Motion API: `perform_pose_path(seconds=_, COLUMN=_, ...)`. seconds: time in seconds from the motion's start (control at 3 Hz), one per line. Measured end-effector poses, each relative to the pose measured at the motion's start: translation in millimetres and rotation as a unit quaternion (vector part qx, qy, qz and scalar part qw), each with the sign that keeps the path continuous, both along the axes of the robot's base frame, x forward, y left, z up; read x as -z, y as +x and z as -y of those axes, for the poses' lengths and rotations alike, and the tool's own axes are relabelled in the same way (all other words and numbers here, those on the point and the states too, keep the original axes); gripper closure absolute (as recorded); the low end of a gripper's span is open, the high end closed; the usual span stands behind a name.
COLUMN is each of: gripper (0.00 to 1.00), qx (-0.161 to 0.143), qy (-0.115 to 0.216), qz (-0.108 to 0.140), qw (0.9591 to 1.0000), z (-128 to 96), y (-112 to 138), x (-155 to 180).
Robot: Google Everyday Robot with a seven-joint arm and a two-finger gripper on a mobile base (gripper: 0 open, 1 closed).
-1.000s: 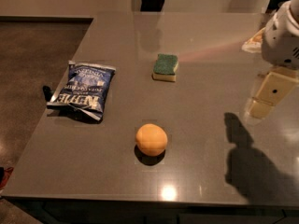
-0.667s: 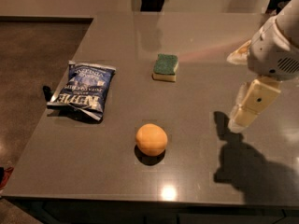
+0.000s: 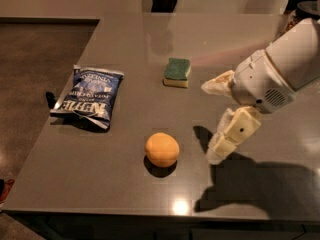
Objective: Move orange near sponge
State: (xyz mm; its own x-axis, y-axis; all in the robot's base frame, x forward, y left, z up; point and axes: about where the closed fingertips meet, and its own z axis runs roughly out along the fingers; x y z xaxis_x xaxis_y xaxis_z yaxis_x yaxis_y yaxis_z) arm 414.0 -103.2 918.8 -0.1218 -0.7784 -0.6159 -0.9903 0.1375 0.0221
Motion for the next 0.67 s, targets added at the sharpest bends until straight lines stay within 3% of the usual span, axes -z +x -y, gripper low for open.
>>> perform_pose_path(seconds=0.33, gripper=0.0, qx=-0.024, qy=0.058, qz=-0.004, qw=0.9981, z=-34, y=-7, x=0)
perform_pose_path(seconds=0.67, gripper=0.0, qx=-0.045, qy=0.071, qz=0.004, qw=0.9965, z=-67, y=-8, x=16)
